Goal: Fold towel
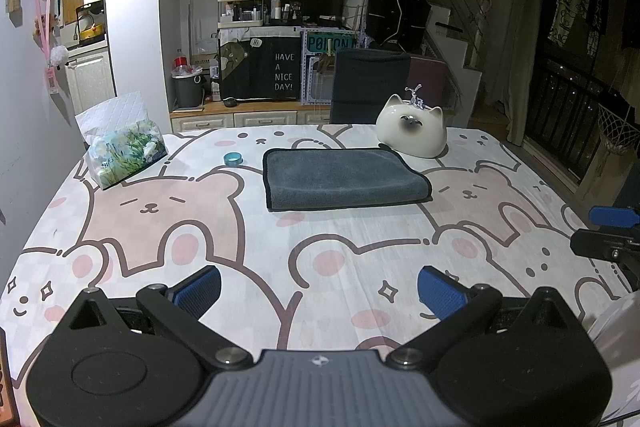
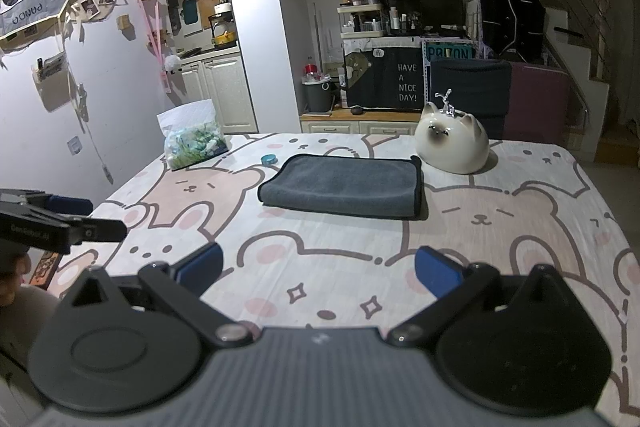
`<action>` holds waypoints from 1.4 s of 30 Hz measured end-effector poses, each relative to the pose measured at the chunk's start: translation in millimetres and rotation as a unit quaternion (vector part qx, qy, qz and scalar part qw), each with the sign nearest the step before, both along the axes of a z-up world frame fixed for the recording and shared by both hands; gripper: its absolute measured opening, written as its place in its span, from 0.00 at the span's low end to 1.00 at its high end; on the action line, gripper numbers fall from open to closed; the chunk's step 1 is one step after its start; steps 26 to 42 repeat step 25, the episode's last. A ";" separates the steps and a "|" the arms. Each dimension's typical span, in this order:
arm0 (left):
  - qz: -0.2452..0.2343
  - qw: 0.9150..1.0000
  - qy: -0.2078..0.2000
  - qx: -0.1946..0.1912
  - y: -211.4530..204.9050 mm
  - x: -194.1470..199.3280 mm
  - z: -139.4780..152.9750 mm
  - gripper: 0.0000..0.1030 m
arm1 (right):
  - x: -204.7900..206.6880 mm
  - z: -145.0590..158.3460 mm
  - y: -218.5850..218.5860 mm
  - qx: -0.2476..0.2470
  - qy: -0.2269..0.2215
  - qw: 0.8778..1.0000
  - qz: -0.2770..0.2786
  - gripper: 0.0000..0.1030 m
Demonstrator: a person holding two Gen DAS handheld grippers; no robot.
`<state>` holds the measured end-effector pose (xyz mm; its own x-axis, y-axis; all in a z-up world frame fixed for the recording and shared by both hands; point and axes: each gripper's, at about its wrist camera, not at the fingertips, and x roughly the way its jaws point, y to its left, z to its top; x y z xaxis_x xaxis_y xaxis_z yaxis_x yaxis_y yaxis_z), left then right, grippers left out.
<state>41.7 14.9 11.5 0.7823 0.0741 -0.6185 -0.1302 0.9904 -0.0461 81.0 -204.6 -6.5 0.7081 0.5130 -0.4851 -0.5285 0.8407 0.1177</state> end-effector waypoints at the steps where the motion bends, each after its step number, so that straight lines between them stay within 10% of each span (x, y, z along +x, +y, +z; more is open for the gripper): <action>1: 0.000 1.000 0.000 0.000 -0.1 0.1 0.0 1.00 | 0.1 0.0 -0.1 0.000 0.000 1.000 0.000 1.00; 42: 0.000 1.000 0.000 -0.001 0.3 0.1 0.1 1.00 | -1.2 -0.5 0.6 0.001 0.001 1.000 0.000 1.00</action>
